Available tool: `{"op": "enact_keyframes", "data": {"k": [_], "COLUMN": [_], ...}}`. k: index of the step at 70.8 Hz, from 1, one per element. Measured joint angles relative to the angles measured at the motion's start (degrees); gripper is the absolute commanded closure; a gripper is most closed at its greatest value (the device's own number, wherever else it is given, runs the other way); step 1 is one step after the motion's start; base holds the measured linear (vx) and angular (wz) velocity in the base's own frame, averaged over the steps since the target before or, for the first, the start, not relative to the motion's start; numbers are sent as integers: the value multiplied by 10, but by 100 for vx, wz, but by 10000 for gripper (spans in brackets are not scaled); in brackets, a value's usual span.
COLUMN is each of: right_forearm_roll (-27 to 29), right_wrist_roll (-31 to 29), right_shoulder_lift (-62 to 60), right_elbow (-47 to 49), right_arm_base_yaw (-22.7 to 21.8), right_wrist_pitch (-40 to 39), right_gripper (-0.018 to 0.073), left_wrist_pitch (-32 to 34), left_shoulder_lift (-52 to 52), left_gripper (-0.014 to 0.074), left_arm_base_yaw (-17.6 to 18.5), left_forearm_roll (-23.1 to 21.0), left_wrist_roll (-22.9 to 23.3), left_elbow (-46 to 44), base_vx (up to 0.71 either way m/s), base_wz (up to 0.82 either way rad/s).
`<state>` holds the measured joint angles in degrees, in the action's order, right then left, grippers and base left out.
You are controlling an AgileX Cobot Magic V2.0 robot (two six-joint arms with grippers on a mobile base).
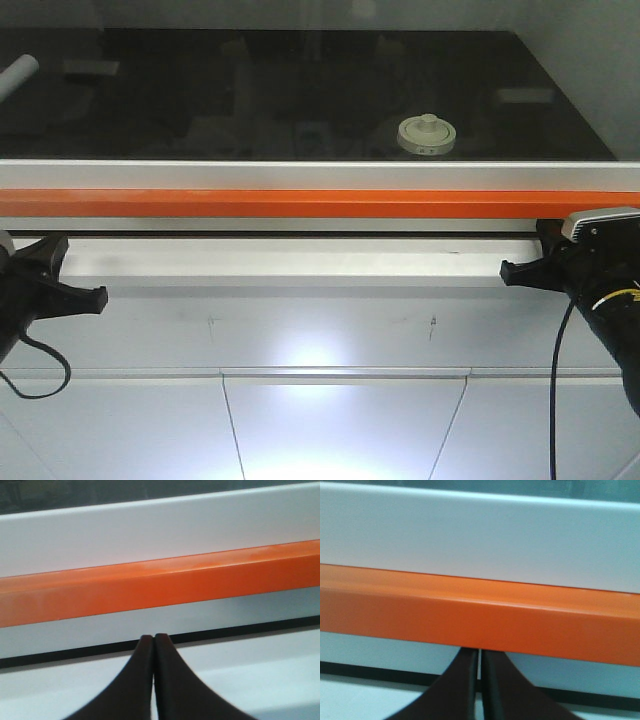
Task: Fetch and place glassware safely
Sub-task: 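Move both grippers under the orange sash handle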
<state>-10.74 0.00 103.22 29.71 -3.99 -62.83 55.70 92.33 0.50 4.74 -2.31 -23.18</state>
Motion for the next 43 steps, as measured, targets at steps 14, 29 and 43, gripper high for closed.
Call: {"op": "enact_keyframes", "data": {"k": [14,29,43], "right_forearm_roll": [0,0,0], "right_wrist_roll": [0,0,0], "right_shoulder_lift": [0,0,0], "right_elbow": [0,0,0], "right_arm_base_yaw": [0,0,0], "right_wrist_pitch": [0,-1,-1], "right_gripper": [563,563,563], "left_wrist_pitch": [5,14,16], "left_shoulder_lift": [50,80,83], "left_gripper": [603,603,603], "left_arm_base_yaw": [0,0,0], "left_forearm_roll": [0,-2,-13], "left_wrist_roll": [-1,-9,-11], "left_elbow": [-30,-66,-83], "base_vx": [0,0,0], "base_wz": [0,0,0]}}
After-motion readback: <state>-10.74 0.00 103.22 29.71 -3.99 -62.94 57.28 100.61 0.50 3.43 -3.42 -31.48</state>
